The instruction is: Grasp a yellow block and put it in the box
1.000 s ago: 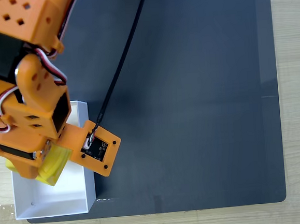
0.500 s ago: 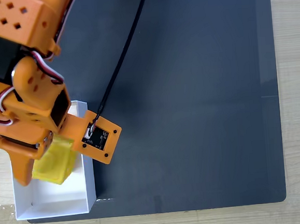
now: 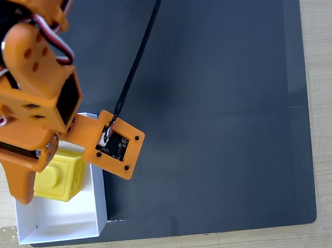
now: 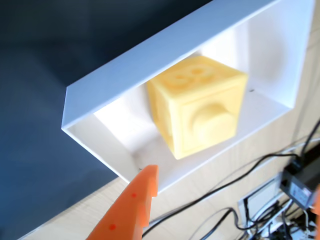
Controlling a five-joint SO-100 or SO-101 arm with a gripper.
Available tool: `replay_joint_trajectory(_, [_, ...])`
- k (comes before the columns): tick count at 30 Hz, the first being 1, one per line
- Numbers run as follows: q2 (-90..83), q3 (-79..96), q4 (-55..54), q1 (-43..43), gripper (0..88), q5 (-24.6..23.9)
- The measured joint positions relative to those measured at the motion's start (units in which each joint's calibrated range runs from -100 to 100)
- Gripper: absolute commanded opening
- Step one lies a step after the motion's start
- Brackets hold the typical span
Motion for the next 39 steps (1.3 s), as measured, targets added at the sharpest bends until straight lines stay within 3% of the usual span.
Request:
replay_joint_trajectory(4, [-8.3, 0.0, 3.6, -3.0, 1.8, -2.7])
replay_joint_trajectory(10, [-25.2, 2.3, 14.5, -11.5, 1.2, -3.3])
replay_joint_trajectory(15, [-40.0, 16.1, 20.4, -19.0, 1.0, -3.3])
replay_joint_trajectory(29, [-80.4, 88.7, -8.1, -21.5, 1.0, -2.3])
replay_joint_trajectory(35, [-99.3, 112.6, -10.8, -21.4, 1.0, 1.2])
replay_joint_trajectory(39, [-111.7, 122.1, -6.7, -21.4, 1.0, 1.2])
